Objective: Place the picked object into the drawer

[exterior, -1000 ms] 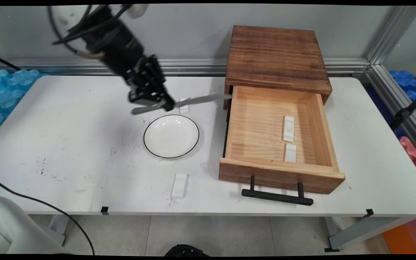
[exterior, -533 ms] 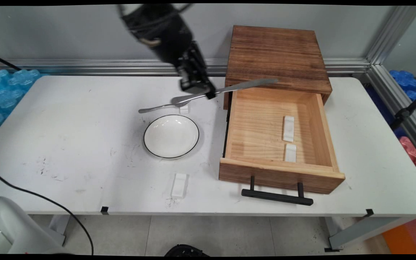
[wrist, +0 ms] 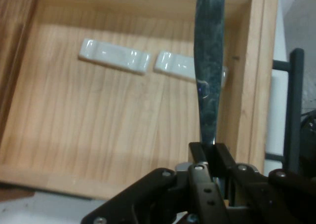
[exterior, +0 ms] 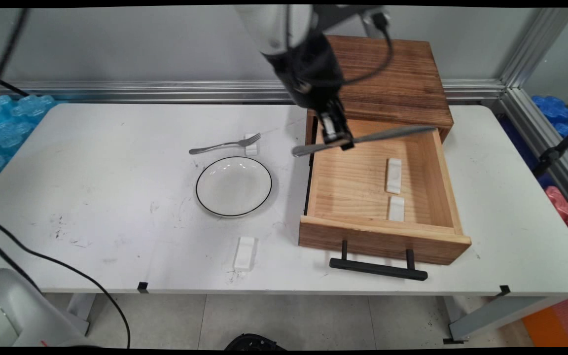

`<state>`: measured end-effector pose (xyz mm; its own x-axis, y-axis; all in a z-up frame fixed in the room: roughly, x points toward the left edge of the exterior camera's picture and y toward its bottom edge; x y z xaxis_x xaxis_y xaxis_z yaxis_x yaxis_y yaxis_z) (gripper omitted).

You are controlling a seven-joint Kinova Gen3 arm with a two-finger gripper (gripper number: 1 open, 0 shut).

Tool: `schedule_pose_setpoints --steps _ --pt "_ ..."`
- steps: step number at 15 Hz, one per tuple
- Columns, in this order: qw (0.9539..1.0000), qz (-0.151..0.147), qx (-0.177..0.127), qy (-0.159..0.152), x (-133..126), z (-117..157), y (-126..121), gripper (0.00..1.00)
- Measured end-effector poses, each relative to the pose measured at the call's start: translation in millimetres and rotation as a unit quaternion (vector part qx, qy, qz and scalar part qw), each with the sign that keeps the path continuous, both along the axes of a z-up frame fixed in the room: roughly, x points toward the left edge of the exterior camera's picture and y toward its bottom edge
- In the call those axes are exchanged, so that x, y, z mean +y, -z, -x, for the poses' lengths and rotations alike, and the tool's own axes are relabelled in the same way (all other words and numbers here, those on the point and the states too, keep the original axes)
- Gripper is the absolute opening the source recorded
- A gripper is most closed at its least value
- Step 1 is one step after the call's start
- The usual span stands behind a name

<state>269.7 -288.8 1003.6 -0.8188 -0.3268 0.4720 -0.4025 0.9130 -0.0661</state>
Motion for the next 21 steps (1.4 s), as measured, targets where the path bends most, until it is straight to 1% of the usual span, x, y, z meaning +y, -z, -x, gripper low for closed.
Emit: schedule_pose_setpoints --steps 3,5,11,15,21 --pt "0.9999 -0.003 -0.01 0.004 -11.2 26.0 18.6 0.0" --pt "0.9998 -0.006 -0.019 0.007 -20.1 45.6 35.6 0.0" --pt "0.9985 -0.014 -0.047 0.023 -38.9 80.8 78.5 0.0" --pt "0.9968 -0.015 -0.066 0.041 -51.6 93.8 104.6 0.0" --pt "0.9938 -0.014 -0.088 0.066 -66.8 105.1 133.7 0.0"
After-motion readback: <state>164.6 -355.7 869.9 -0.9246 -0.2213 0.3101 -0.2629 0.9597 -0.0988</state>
